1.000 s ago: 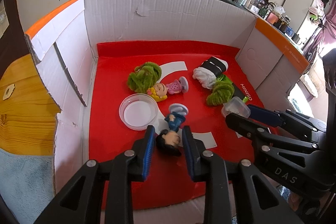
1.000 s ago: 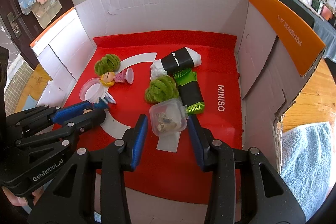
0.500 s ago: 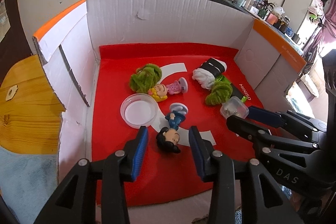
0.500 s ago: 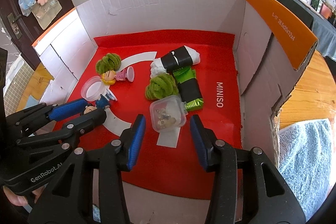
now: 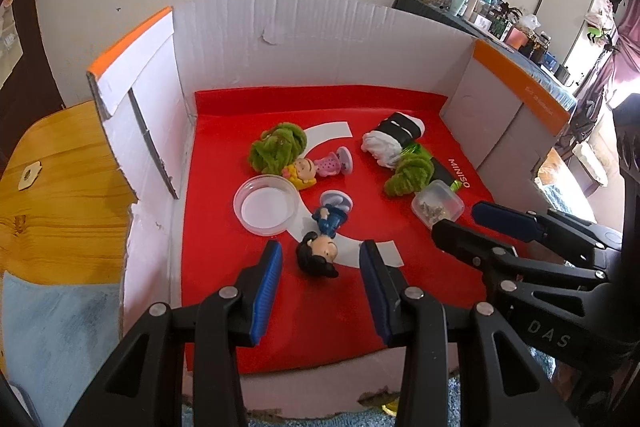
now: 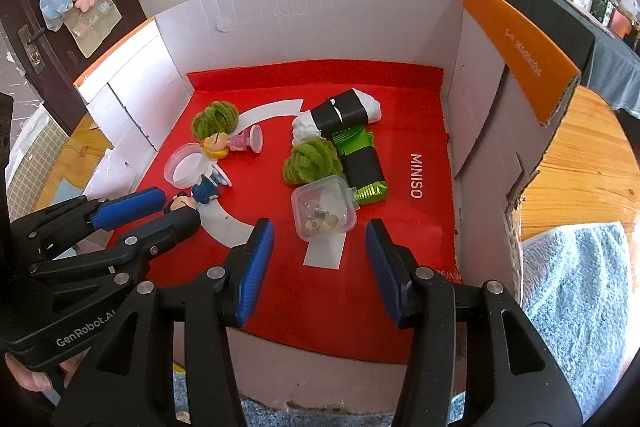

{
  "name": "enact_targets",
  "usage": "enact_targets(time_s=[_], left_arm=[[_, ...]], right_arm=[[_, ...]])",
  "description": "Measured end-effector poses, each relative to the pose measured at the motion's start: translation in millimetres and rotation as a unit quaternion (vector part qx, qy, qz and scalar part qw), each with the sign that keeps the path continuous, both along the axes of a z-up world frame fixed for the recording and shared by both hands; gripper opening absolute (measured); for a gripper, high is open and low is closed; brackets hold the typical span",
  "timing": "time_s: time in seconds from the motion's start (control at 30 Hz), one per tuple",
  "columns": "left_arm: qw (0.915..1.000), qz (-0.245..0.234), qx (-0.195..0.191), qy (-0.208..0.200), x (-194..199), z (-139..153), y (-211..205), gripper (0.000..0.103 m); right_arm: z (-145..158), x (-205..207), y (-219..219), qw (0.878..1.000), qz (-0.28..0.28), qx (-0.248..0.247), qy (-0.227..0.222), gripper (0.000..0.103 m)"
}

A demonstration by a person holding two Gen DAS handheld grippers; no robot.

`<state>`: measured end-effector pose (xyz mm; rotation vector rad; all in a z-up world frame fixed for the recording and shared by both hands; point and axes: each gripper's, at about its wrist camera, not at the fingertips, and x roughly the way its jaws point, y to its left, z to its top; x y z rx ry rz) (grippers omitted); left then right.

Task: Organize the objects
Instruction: 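Open both tools to release the container and figurine, then withdraw both open tools from the box back over the towel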

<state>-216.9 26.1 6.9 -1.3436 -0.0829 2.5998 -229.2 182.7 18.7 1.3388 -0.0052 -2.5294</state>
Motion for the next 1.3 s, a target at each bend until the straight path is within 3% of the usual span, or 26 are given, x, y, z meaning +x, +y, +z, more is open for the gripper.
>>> enact_targets(time_s=[0.2, 0.3, 0.7, 0.87, 1.13, 1.3], left_arm=[[1.0, 0.003, 0.001, 0.005, 8.0, 2.0, -2.1, 0.044], [0.9999, 0.008, -0.001, 0.012, 12.5, 4.8, -4.1, 0.054], [0.9997, 0.014, 0.001, 0.019, 25.6, 9.6, -8.7, 0.054], [0.9996, 0.018, 0.003, 0.023, 30.6, 12.1, -11.3, 0.06], [0.9993, 0.023, 0.004, 0.03, 39.5, 18.2, -16.8, 0.06], [0.9989, 0.028, 0.005, 0.037, 47.1, 22.2, -20.1, 0.071]], right_arm=[[3.7, 6.5, 0.5, 1.0, 0.002, 0.001, 0.005, 0.047], [5.0, 9.0, 0.8, 1.0, 0.003, 0.001, 0.007, 0.047], [8.7, 20.7, -2.2, 1.0, 0.008, 0.003, 0.013, 0.049], [12.3, 26.2, -3.9, 1.0, 0.009, 0.003, 0.018, 0.057], [16.5, 34.5, -6.2, 1.0, 0.011, 0.003, 0.023, 0.057], [19.4, 40.1, -7.2, 1.0, 0.011, 0.003, 0.027, 0.063]])
